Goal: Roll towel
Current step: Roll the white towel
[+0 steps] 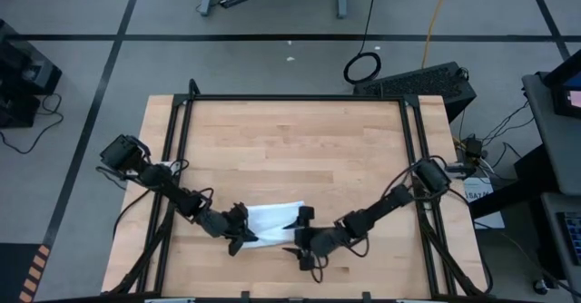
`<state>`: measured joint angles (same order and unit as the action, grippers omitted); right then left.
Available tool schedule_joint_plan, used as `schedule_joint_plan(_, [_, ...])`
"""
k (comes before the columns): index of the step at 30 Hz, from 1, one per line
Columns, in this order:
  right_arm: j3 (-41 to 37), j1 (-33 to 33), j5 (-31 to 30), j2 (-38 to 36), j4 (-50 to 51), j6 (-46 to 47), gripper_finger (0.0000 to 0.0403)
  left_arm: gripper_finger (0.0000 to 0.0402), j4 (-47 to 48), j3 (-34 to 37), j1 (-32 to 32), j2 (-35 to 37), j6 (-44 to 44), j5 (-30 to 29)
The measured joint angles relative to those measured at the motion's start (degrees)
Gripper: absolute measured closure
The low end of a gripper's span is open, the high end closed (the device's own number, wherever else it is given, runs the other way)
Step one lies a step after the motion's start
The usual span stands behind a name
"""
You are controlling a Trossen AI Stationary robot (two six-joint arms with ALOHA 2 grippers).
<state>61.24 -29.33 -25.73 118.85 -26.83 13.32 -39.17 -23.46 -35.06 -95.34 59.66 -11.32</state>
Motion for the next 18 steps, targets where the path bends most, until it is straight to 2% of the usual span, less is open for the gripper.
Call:
schedule_joint_plan(4, [0.69, 2.99, 5.82, 1.15, 0.23, 0.05, 0.0155, 0.0389, 0.54, 0.0, -0.61, 0.02, -0.15, 0.01])
schedule_joint_plan(8, [1.31, 5.23, 11.5, 1.99, 0.01, 0.49, 0.0206, 0.0389, 0.61, 0.0, -0.68, 0.05, -0.17, 0.25])
schedule_joint_plan(14, [1.28, 7.09, 16.0, 2.09, 1.63, 3.36, 0.0308, 0.038, 0.6, 0.0, -0.66, 0.04, -0.28, -0.35])
schedule_joint_plan(18, [1.33, 7.88, 18.27, 2.05, 2.73, 5.67, 0.0375, 0.0357, 0.79, 0.02, -0.64, 0.06, -2.59, -0.52])
